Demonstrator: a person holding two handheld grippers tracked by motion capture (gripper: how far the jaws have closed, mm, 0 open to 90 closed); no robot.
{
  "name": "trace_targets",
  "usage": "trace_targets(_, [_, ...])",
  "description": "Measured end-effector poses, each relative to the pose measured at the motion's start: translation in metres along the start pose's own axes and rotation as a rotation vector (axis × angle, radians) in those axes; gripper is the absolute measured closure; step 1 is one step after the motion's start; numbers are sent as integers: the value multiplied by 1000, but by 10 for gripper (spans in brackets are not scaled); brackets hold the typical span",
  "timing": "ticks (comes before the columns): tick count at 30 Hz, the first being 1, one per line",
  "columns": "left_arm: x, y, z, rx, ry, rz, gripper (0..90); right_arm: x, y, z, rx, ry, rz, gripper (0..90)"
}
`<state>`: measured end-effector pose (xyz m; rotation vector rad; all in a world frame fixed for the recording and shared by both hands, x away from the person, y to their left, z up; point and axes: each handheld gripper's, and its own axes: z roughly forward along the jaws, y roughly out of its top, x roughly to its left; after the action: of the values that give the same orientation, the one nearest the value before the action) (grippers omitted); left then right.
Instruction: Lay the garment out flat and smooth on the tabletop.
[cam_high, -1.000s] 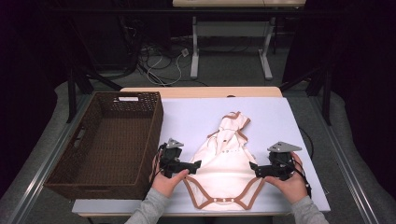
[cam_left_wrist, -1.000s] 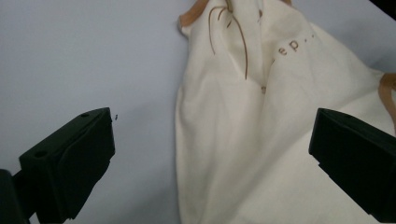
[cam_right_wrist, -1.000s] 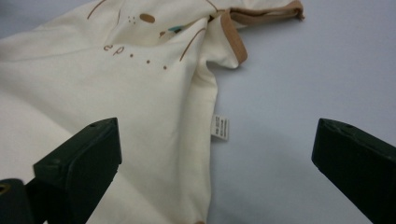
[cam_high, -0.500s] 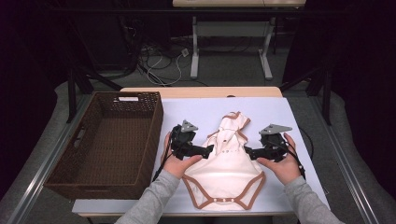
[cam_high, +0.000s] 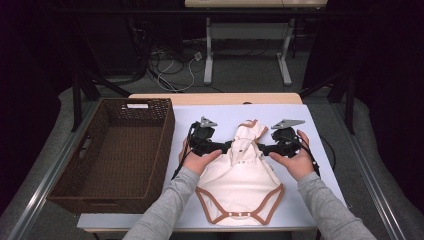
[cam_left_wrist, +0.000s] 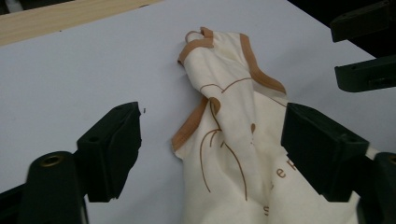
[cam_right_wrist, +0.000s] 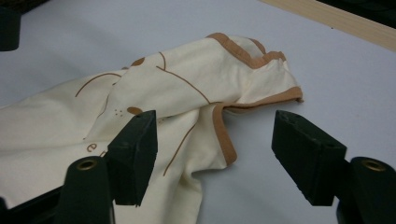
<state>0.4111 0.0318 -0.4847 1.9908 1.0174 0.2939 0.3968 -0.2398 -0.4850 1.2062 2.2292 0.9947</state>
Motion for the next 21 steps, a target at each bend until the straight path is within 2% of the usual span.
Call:
trace_targets(2, [2, 1, 5, 6, 18, 6, 217, -2, 1, 5, 4, 3, 9, 333])
trace_targets(4, [4, 0, 10, 6, 30, -7, 275, -5, 1, 10, 14, -3, 15, 340])
trace_targets(9, [12, -1, 22, 6, 41, -12, 391, -11, -3, 23, 37, -24, 25, 357])
trace_targets(10, [13, -1, 25, 5, 46, -27, 412, -11, -3, 25, 39, -27, 34, 367])
trace_targets(12, [18, -2, 30, 12, 46, -33, 448, -14, -4, 28, 40, -32, 37, 394])
trace_targets(15, [26, -3, 38, 24, 46, -55, 471, -16, -6, 33, 44, -24, 53, 444])
trace_targets(17, [29, -5, 43, 39, 48, -73, 487, -18, -7, 35, 39, -32, 46, 480])
trace_targets(19, [32, -7, 48, 57, 51, -81, 498, -18, -8, 37, 42, -28, 64, 514])
trace_targets(21, [33, -9, 52, 71, 56, -74, 507, -19, -9, 39, 46, -29, 57, 525])
